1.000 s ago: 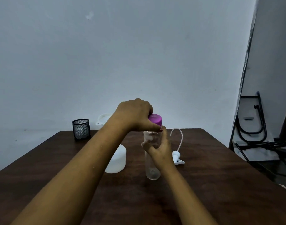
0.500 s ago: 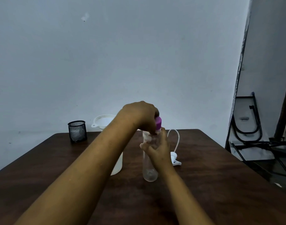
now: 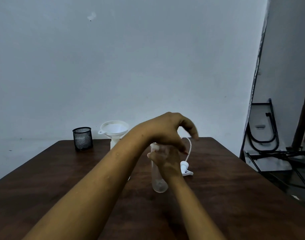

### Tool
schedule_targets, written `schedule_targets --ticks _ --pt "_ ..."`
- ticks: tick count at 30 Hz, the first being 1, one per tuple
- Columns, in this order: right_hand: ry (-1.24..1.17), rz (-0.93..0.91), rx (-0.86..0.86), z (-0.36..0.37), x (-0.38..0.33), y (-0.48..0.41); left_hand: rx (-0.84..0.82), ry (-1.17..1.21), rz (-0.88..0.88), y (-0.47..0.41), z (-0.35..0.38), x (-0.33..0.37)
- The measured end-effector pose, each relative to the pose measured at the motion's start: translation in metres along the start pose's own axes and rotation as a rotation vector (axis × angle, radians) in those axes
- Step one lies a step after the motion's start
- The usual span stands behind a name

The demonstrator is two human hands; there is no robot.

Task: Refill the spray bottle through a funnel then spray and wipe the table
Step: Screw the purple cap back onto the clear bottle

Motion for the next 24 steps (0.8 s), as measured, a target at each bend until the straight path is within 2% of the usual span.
schedule_targets --ticks 2,4,6,8,9,11,14,17,19,21,24 --pt "-0.091 -0.042 0.058 -0.010 -0.006 0.002 0.151 0.116 0.086 -0.001 -0.007 0.005" --pt "-0.117 -0.116 0.058 -0.014 -0.013 0.004 0.429 0.064 0.107 0.005 -0.028 0.001" --pt "-0.115 -0.164 0.031 -0.011 -0.019 0.006 0.582 -0.197 -0.093 0.013 -0.046 -0.015" --pt "-0.113 -0.172 0.038 -0.009 -0.022 0.006 0.523 -0.449 -0.401 0.017 -0.051 -0.038" --pt "-0.118 -0.169 0.037 -0.009 -0.021 0.006 0.476 -0.498 -0.498 0.019 -0.050 -0.045" --pt "-0.118 -0.172 0.034 -0.010 -0.021 0.007 0.411 -0.488 -0.546 0.020 -0.047 -0.049" --pt "-0.116 -0.174 0.020 -0.009 -0.019 0.005 0.240 -0.432 -0.429 0.015 -0.038 -0.041" --pt "-0.100 -0.152 0.011 -0.007 -0.015 0.005 -0.066 -0.251 -0.288 0.014 -0.020 -0.026" --pt "-0.107 -0.120 0.010 -0.005 -0.011 0.006 -0.156 -0.146 -0.234 0.015 -0.011 -0.017" --pt "-0.128 -0.092 0.029 -0.005 -0.008 0.005 -0.092 -0.021 -0.136 0.013 -0.011 -0.006" --pt "-0.158 -0.096 0.045 -0.010 -0.008 0.001 0.177 0.156 -0.003 0.011 -0.027 -0.001"
Point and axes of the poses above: each hand's wrist, its own y-axis away from the middle knuckle, its own z-axis out of the palm, x = y × z, the point moved 8 cm from there along -y, towards the middle knuckle, and after that the axes turned 5 degrees about y, right-handed, at the moved point
